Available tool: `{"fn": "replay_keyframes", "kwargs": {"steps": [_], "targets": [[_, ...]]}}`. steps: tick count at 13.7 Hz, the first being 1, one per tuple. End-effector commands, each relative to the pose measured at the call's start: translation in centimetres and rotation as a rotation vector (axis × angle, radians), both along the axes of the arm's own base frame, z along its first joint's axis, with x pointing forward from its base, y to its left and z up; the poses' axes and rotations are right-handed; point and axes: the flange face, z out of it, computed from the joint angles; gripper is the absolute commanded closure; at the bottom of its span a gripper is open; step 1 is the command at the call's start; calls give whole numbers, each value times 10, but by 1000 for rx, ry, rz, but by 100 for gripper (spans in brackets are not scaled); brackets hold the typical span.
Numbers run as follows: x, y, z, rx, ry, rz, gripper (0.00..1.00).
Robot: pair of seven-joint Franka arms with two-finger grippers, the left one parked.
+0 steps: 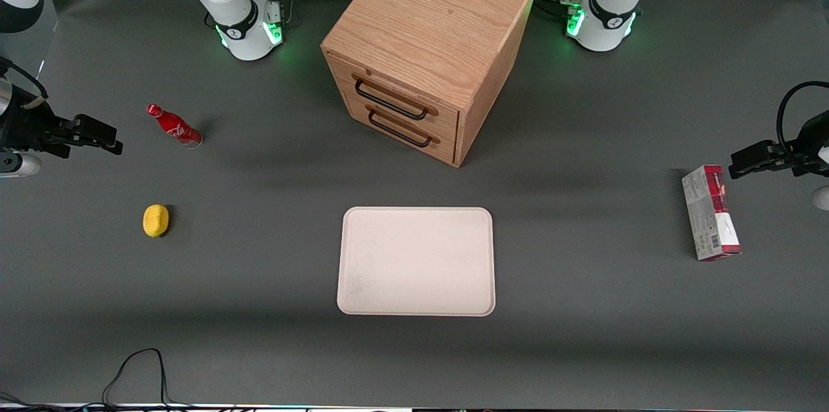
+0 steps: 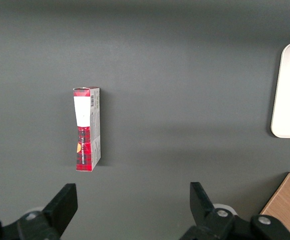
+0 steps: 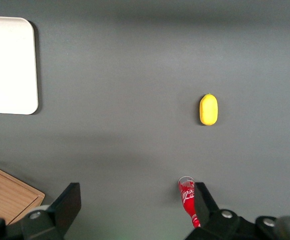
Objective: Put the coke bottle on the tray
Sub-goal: 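Move the right gripper over the red Coca-Cola bottle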
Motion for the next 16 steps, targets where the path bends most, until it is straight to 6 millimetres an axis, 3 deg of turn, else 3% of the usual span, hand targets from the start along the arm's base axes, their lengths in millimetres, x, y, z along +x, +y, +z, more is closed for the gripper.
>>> {"fn": "replay_keyframes", "kwargs": {"steps": [1,5,6,8,10,11,16], "targets": [[4,1,5,-21,-3,3,0],[-3,-11,7,-63,8,80,0],[-13,-30,9,-71,21,64,0],[-43,-77,11,-53,33,23,0],[-94,-108,9,-14,34,-25,0],[-119,-110,7,4,31,-29,0],[-202,-98,-11,12,26,4,0]]}}
